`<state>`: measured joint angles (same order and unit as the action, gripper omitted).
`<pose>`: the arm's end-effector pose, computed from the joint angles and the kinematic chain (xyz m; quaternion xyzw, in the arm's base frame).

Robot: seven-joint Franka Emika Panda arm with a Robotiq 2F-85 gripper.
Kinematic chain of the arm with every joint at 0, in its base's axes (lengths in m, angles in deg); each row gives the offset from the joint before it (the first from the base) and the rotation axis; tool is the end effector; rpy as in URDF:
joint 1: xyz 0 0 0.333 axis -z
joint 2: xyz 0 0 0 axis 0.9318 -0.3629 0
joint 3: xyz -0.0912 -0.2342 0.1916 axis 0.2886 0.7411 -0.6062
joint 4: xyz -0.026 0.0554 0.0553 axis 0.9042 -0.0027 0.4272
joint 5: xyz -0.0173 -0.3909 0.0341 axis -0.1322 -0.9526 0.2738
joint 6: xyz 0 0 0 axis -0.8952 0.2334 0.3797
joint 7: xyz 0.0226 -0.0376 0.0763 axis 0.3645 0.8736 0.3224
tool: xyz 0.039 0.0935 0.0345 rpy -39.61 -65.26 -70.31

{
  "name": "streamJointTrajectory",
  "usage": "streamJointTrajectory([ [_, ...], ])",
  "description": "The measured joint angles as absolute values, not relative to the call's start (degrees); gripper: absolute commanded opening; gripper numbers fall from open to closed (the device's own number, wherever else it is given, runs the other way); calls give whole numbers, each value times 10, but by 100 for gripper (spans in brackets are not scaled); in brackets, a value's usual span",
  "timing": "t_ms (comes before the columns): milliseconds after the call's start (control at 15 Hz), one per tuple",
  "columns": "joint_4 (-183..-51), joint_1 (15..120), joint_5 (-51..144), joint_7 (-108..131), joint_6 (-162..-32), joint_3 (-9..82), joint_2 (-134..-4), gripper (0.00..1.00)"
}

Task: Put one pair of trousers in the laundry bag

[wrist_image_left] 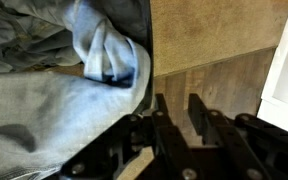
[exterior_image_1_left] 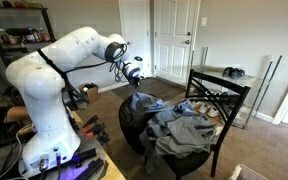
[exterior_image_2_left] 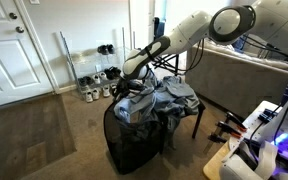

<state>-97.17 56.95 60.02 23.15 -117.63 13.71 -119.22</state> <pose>0.6890 0.3158 0.0918 -0.9688 0.0666 -0.0697 0.2282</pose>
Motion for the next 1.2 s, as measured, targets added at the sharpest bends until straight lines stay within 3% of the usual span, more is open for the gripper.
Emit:
streamJointTrajectory([
  [400,-999,616,647,232,-1217,147,-1195,98],
  [800,-1068,638,708,288,-1339,233,-1194,100],
  [1200,-1166,568,733,412,-1365,380,-1140,100],
])
